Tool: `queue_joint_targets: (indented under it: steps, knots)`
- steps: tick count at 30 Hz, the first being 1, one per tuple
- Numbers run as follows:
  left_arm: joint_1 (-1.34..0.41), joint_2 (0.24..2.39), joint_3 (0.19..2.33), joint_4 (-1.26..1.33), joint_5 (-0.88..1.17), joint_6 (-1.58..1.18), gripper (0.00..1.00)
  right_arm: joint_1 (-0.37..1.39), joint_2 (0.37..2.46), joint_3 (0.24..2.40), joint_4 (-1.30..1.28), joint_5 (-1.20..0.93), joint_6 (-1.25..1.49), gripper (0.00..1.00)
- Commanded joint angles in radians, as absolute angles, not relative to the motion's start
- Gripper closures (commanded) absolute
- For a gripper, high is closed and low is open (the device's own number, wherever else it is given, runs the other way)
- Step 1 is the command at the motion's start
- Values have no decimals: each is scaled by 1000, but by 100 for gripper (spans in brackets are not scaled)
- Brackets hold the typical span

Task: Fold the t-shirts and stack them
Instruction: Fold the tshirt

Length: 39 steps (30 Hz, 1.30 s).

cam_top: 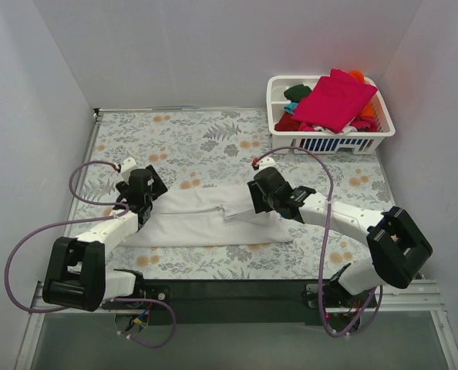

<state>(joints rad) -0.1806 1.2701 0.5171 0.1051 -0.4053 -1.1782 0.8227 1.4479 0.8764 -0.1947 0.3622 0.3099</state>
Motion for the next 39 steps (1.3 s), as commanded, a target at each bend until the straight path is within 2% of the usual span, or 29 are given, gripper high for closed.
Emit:
queue_joint_targets:
  steps: [1, 18, 21, 24, 25, 27, 39]
  knots:
    - [-189, 1275, 538, 107, -413, -1164, 29, 779, 1431, 848, -199, 374, 291, 51]
    - [-202, 1284, 540, 107, -417, -1166, 29, 752, 1421, 755, -179, 176, 341, 59]
    - [-202, 1284, 538, 107, -414, -1167, 29, 752, 1416, 750, -179, 146, 341, 67]
    - [-202, 1282, 538, 107, -414, -1167, 29, 752, 1410, 742, -178, 106, 339, 84]
    - [-202, 1281, 538, 107, -416, -1166, 29, 753, 1398, 738, -178, 100, 337, 94]
    - [-202, 1273, 535, 106, -416, -1167, 29, 753, 1382, 729, -178, 81, 336, 99]
    - [-202, 1266, 528, 115, -413, -1169, 29, 787, 1273, 644, -179, -58, 324, 99]
